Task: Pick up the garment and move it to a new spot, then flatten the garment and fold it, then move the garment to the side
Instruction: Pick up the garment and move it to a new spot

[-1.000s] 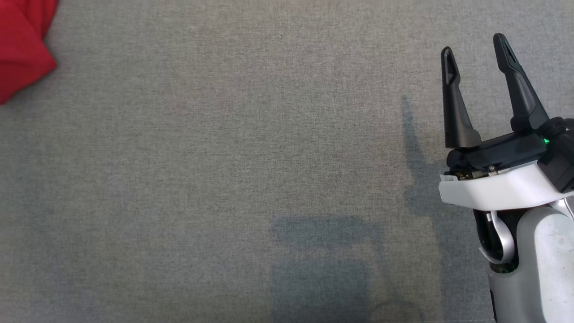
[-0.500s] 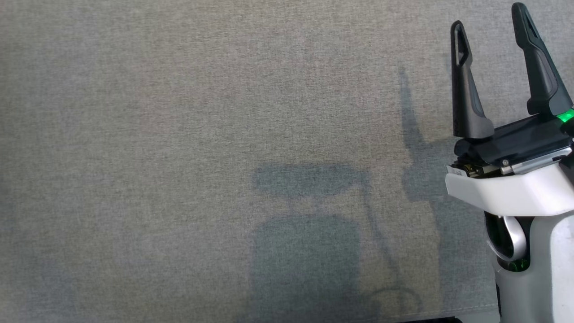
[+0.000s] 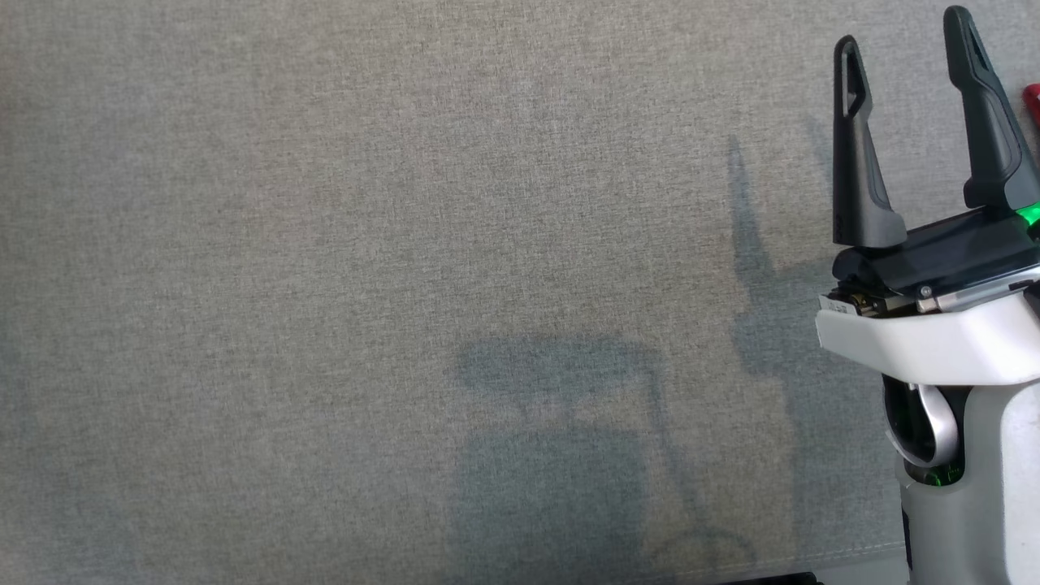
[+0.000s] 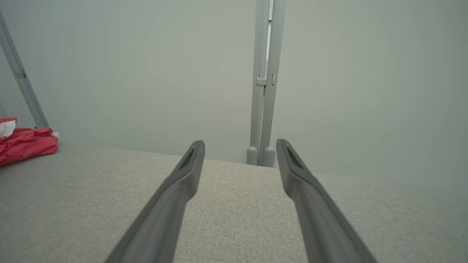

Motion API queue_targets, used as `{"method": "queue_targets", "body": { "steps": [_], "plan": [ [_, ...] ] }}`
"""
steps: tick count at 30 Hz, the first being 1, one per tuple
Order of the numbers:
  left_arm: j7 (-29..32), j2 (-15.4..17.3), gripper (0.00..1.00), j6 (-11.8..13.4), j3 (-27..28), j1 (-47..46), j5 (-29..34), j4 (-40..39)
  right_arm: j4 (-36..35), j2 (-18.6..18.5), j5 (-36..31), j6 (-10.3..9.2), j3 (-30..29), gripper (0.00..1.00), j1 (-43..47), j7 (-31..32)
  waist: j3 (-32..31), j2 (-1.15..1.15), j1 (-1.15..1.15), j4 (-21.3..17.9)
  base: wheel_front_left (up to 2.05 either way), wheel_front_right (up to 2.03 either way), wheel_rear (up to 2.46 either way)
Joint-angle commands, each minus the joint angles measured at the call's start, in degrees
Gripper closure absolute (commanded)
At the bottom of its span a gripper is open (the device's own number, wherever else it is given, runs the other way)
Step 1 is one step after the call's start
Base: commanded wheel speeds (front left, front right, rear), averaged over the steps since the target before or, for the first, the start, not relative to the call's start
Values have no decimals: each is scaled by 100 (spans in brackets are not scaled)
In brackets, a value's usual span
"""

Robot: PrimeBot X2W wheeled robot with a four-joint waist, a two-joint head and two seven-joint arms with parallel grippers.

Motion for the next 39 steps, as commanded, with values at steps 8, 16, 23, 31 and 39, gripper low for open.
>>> {"method": "queue_targets", "body": {
  "steps": [8,16,23,31,39],
  "plan": [
    [-209,-182,100,-397,-179,-296,-7,-431,304,-16,171,0,-110,0,234,-171,-899,0,0,43,0,0,0],
    [-351,-527,100,-597,-493,83,64,-1060,514,-16,264,0,-250,0,548,-211,-1686,0,0,91,0,0,0],
    [-195,-804,100,-595,-814,926,-28,-2131,543,-16,283,0,-411,0,1000,-111,-2353,0,0,193,0,0,0],
    [44,-1316,100,-106,-1222,2306,-168,-3387,485,-16,368,0,-477,0,1444,-25,-2842,0,0,259,0,0,0],
    [-245,-2063,100,389,-1735,3338,-75,-3284,383,-16,460,0,-350,0,1564,18,-2973,0,0,26,0,0,0]
  ]
}}
